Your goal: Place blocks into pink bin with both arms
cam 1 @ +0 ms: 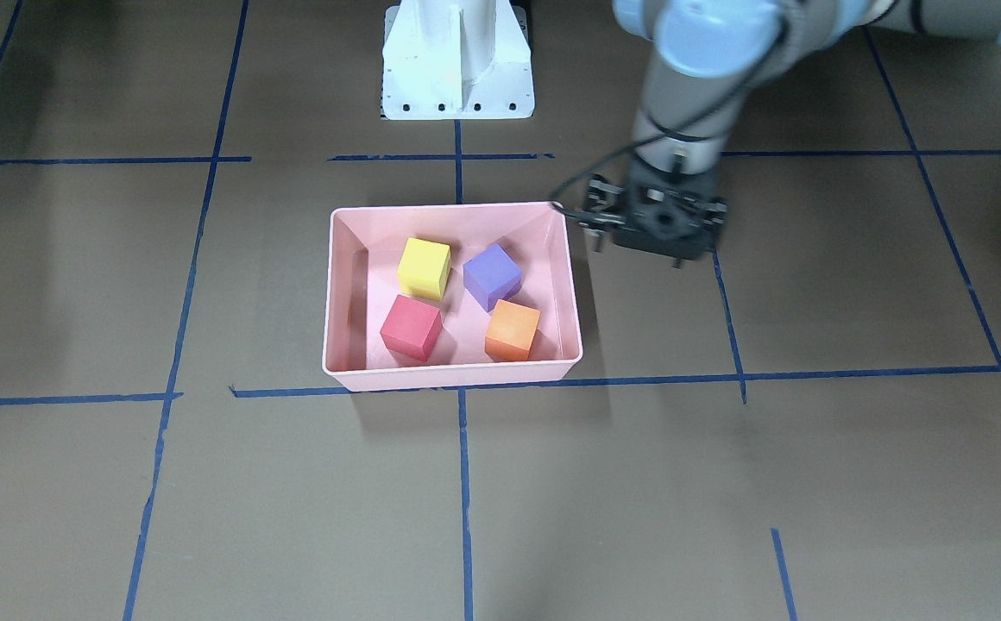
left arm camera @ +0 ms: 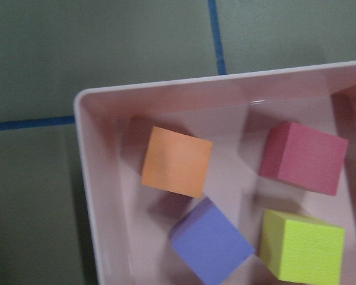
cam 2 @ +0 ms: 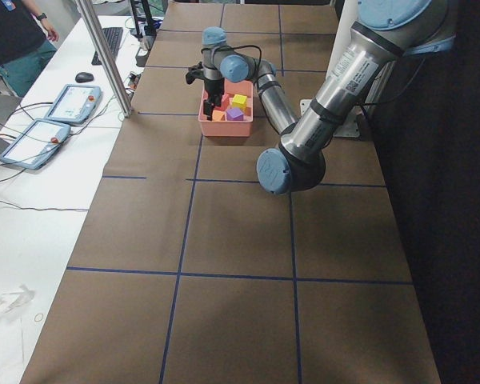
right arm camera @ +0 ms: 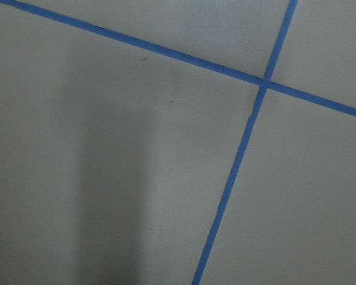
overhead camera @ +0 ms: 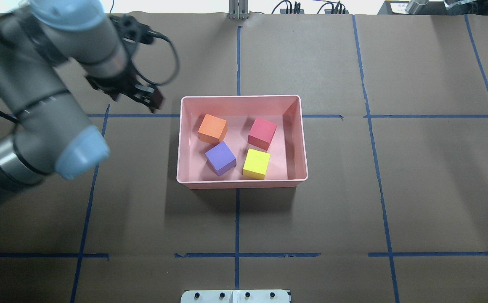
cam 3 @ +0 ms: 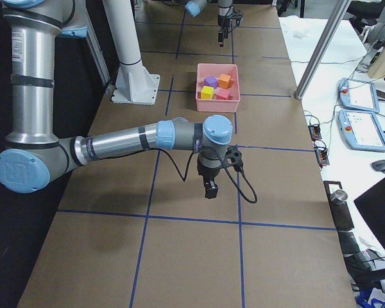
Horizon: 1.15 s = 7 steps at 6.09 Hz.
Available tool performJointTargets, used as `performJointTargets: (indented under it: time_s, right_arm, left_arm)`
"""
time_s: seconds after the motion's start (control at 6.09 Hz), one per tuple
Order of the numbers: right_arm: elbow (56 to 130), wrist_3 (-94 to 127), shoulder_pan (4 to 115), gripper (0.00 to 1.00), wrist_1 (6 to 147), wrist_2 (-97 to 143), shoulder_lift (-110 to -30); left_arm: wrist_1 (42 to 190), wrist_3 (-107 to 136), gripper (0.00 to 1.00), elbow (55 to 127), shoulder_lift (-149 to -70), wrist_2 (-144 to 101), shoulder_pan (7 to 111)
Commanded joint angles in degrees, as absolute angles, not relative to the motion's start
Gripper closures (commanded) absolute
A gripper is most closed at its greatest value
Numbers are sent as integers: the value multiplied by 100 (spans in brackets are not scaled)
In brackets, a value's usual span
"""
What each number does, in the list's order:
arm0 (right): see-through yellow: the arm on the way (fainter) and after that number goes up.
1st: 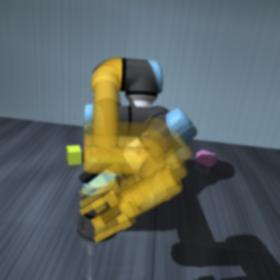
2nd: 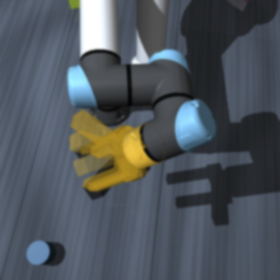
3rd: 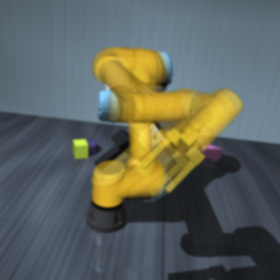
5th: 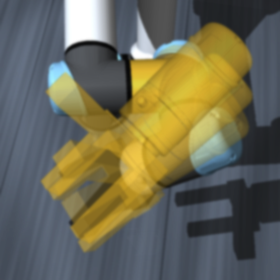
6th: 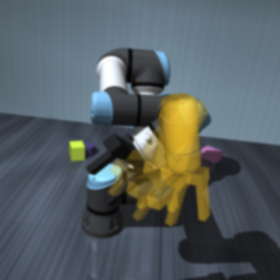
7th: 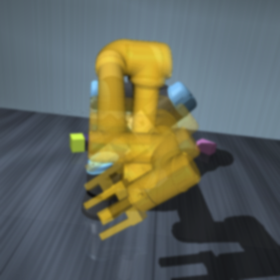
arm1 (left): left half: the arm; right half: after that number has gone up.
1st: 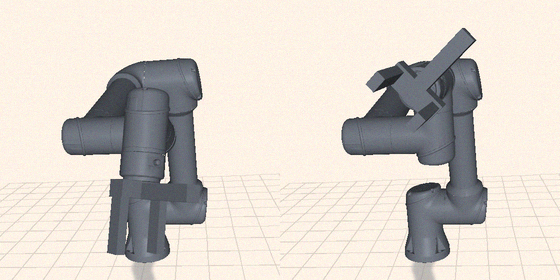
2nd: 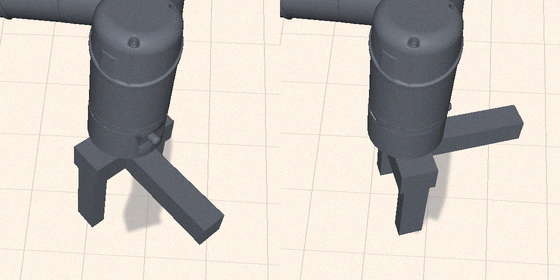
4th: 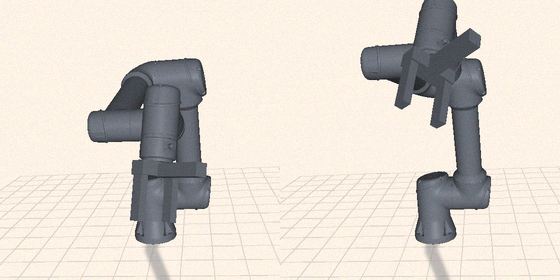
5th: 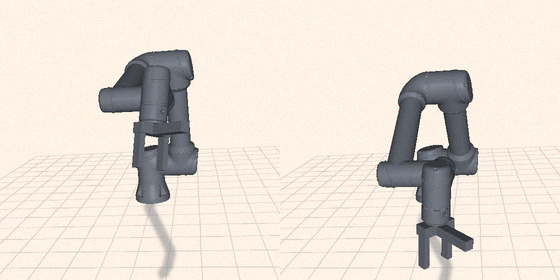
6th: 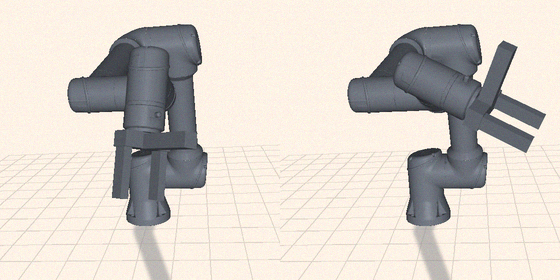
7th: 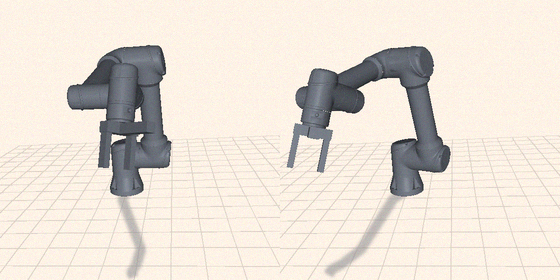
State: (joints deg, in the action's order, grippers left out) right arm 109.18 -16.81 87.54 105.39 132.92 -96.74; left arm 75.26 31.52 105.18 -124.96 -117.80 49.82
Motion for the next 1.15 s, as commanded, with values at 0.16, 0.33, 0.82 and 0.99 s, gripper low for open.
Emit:
performJointTargets:
  time_s: [0.16,0.33,0.82,0.99]
  right_arm:
    - [10855,-1952,9132,1,10129,13464,-10247]
    - [10828,-1916,9132,0,10099,13465,-10257]
    - [10767,-1582,9123,0,10090,13439,-10195]
    - [10758,-1573,9123,0,10090,13430,-10187]
  left_arm:
    - [7584,122,0,10153,-11194,-12749,6962]
    - [7594,-843,0,9943,-10701,-12979,7587]
    - [8197,-1406,0,9756,-9119,-13338,8523]
    - [8792,-1354,0,9808,-8636,-13533,8604]
